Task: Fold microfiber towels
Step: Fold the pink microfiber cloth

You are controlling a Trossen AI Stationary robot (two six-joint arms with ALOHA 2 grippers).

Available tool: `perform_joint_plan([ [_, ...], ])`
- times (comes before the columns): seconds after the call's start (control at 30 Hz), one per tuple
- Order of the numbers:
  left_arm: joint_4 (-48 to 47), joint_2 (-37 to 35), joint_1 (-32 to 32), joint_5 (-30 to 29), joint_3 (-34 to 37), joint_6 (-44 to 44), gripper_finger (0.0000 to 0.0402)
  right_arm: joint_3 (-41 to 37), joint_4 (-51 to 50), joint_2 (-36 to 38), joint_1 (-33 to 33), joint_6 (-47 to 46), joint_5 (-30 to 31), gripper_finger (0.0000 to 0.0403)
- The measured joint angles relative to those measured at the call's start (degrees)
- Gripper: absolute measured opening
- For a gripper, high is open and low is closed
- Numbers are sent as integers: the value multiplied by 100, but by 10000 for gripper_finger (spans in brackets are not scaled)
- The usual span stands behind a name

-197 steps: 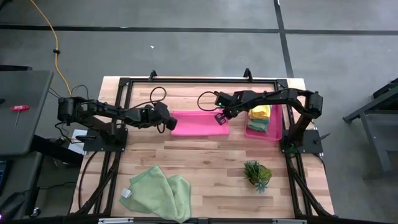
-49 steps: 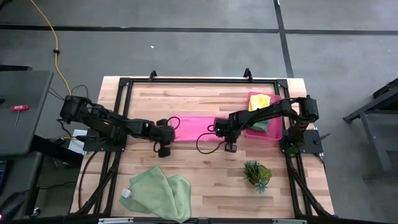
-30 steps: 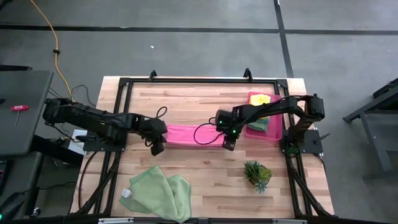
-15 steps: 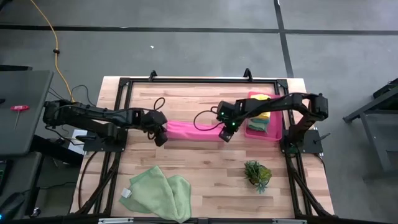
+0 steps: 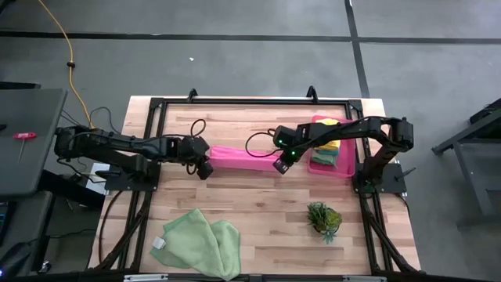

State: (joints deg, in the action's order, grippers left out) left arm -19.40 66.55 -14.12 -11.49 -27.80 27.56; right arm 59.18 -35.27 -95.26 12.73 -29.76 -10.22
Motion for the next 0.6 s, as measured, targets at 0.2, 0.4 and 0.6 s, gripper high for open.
perform_joint_plan([
  [0.2,-10,136,391,98,-4,454,0,0,-88,0,-190,7,-103,0],
  [0.4,-13,132,1107,437,-4,1198,0,0,-108,0,-558,-2,-682,0],
  [0.6,-6,128,2056,674,-4,2266,0,0,-158,0,-1087,-261,-1179,0],
])
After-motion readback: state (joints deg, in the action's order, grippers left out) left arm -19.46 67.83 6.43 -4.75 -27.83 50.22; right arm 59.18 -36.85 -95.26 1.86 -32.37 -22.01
